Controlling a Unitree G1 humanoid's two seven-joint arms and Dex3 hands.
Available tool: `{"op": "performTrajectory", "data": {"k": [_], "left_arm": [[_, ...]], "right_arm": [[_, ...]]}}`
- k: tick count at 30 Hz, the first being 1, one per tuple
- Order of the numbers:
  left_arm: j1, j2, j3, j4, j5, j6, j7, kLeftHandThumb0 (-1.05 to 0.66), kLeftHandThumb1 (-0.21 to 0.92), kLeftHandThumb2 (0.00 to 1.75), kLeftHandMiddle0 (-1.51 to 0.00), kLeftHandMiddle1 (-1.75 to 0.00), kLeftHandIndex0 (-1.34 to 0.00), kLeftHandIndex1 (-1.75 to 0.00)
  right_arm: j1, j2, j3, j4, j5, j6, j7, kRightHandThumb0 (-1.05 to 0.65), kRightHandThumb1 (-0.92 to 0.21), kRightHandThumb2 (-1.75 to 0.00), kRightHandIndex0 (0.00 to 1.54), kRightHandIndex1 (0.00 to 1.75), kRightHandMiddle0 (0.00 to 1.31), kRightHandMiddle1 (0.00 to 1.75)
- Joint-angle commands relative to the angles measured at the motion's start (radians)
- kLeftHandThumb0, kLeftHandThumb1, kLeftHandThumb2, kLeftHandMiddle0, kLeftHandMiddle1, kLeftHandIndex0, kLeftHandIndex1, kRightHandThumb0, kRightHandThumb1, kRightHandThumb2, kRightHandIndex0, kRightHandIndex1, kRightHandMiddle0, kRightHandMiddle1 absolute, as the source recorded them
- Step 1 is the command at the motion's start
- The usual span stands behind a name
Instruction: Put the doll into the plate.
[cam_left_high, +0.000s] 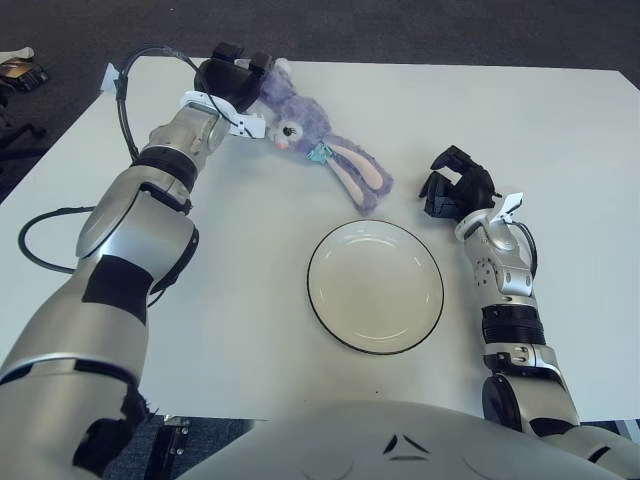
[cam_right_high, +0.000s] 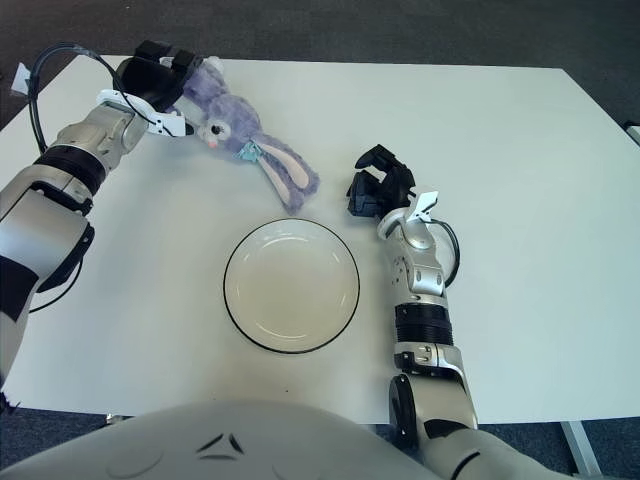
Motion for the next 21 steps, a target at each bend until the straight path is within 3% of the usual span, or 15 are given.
{"op": "performTrajectory", "data": {"k": [1,16,21], "left_arm": [[-0.024,0.004,-0.006,0.008,0.008,0.022,0.010,-0.78,0.53,0.62,-0.13,-0.24,0.00,-0.66],[-0.015,-0.019,-0.004,0.040,-0.002,0.084,-0.014,-0.70,0.53,0.65,-0.10,-0.22,0.00,-0.48],[-0.020,-0.018,-0.013,0.041,0.006,0.072,-0.029,-0.64,0.47,0.74,-0.09,-0.17,0.00,-0.46]], "right_arm": [[0.066,0.009,0.010,0.056,-0.008,0.057,0.003,-0.01,-0.07,-1.57,0.78,1.75,0.63,1.63],[0.071,0.002,0.008,0.054,-0.003,0.065,0.029,-0.01,-0.08,-1.56,0.78,1.75,0.62,1.64],[0.071,0.001,0.008,0.057,0.000,0.067,0.038,-0.01,-0.08,-1.57,0.79,1.75,0.62,1.64]]}}
